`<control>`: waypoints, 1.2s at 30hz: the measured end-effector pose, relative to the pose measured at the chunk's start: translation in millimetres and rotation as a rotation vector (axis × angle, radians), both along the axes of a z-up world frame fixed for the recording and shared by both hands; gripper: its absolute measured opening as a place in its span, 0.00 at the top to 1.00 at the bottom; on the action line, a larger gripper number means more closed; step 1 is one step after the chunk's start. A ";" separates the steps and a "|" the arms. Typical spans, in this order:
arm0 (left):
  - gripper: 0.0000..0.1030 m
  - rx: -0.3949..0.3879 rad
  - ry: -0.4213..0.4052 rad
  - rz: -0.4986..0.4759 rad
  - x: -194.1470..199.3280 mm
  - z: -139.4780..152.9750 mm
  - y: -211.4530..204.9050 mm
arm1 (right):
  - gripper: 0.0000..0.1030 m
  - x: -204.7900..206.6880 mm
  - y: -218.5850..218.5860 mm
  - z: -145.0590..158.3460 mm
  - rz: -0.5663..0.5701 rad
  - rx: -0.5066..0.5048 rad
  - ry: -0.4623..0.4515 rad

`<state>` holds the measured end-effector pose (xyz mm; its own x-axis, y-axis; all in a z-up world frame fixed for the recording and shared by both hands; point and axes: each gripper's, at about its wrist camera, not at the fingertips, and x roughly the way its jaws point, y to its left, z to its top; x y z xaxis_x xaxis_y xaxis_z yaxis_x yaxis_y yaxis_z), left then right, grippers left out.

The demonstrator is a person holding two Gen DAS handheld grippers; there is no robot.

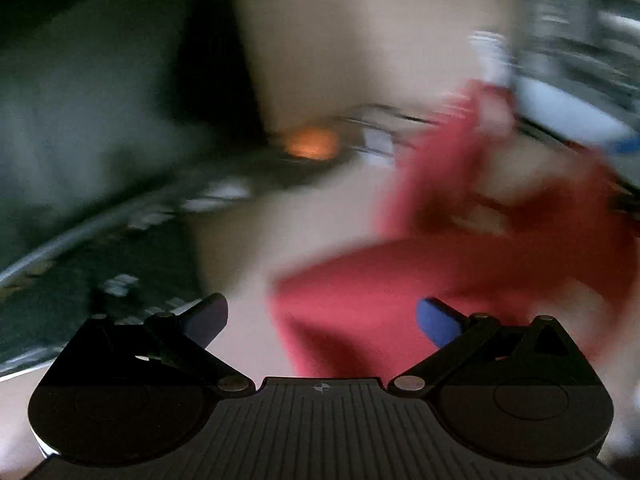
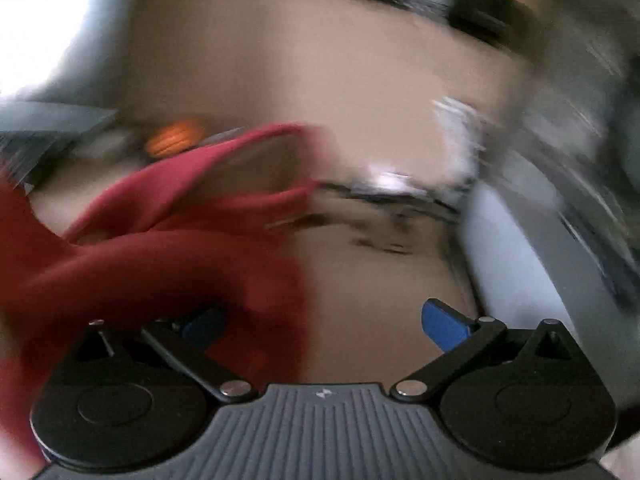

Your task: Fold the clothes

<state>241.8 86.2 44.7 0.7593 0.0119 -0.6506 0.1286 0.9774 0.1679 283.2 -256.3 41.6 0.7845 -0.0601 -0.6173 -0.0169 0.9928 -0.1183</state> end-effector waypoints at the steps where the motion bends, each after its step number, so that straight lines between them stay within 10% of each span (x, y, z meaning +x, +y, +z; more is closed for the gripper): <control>1: 0.00 -0.003 -0.011 0.067 13.5 -2.5 4.2 | 0.00 6.3 -9.6 1.7 -0.067 0.057 0.001; 7: 0.00 -0.137 0.005 0.183 27.4 7.9 31.8 | 0.00 -17.0 -27.2 14.6 -0.074 -0.023 -0.048; 12: 0.00 -0.435 -0.007 -0.057 -5.6 33.2 26.1 | 0.00 -35.5 -11.2 37.6 0.125 0.306 -0.094; 18: 0.00 -0.416 0.038 -0.164 4.0 -2.0 -11.4 | 0.00 -6.8 34.6 -19.6 0.250 0.449 0.081; 22: 0.00 -0.465 0.176 -0.148 6.6 -48.4 -10.3 | 0.00 -25.9 40.1 -52.7 0.274 0.386 0.097; 36: 0.00 -0.699 0.111 -0.071 -5.8 -47.3 46.0 | 0.00 -39.7 42.9 -54.0 0.315 0.286 0.120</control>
